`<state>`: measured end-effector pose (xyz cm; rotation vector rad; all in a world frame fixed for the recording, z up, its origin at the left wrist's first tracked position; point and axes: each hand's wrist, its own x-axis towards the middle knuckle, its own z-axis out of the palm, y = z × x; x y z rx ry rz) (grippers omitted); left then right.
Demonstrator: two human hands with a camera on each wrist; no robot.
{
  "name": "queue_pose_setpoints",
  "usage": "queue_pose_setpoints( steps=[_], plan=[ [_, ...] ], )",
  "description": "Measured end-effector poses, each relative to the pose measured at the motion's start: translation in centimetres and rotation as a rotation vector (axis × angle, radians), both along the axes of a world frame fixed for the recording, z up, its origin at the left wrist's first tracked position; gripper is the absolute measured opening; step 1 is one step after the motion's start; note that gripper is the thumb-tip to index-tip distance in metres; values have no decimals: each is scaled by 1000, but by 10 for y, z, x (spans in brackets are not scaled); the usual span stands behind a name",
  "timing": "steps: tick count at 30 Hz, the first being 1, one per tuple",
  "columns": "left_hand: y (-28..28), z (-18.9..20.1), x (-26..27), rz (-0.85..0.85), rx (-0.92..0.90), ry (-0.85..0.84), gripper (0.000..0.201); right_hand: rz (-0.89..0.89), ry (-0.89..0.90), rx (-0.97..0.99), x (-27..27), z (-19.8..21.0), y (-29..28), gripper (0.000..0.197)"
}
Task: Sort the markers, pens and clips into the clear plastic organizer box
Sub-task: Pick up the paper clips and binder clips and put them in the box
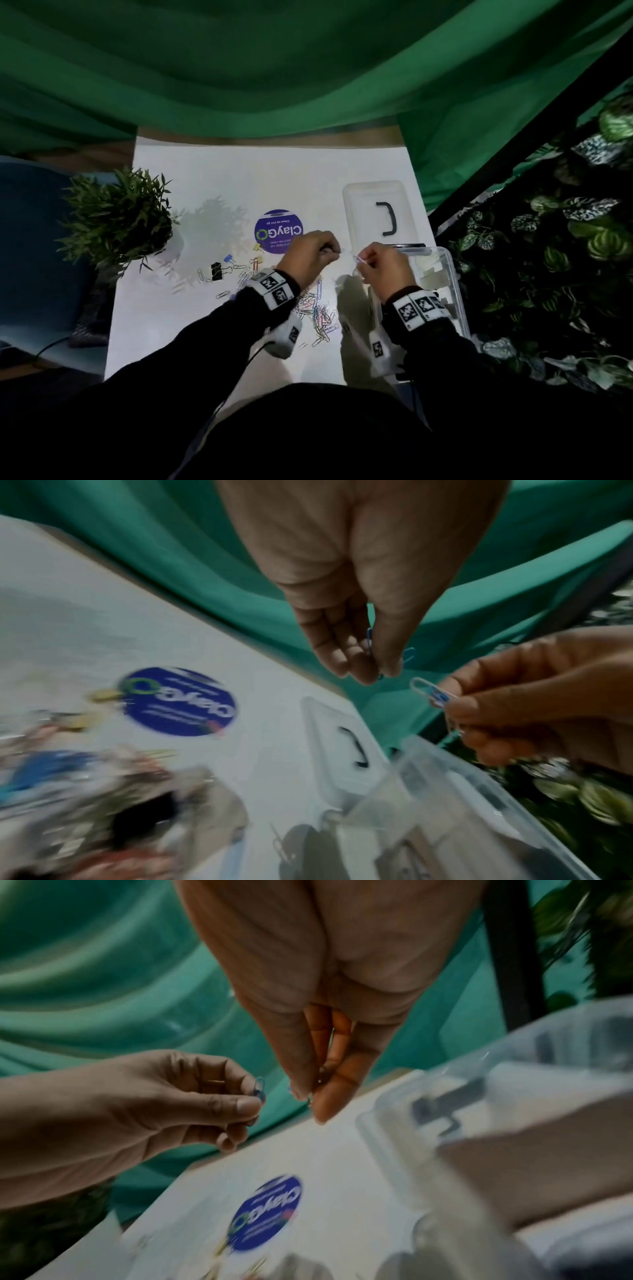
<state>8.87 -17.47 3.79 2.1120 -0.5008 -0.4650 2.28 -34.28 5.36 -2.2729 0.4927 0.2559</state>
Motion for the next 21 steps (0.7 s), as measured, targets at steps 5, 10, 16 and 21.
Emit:
queue_pose_setpoints(
  steps=[5,10,16,21],
  plan=[
    [-87,15,-15,-191,126,-107,5,-92,40,-233,-10,3,-59,7],
    [-112,6,-22,-318,300,-173,19,28,160,-347,-7,-1,-69,17],
    [-27,-30,-8,-39,288,-127,11,63,5,-278,-9,14,-34,26],
    [49,-80,-13,-86,643,-15,31,279,133,-167,1,-7,50,25]
  ],
)
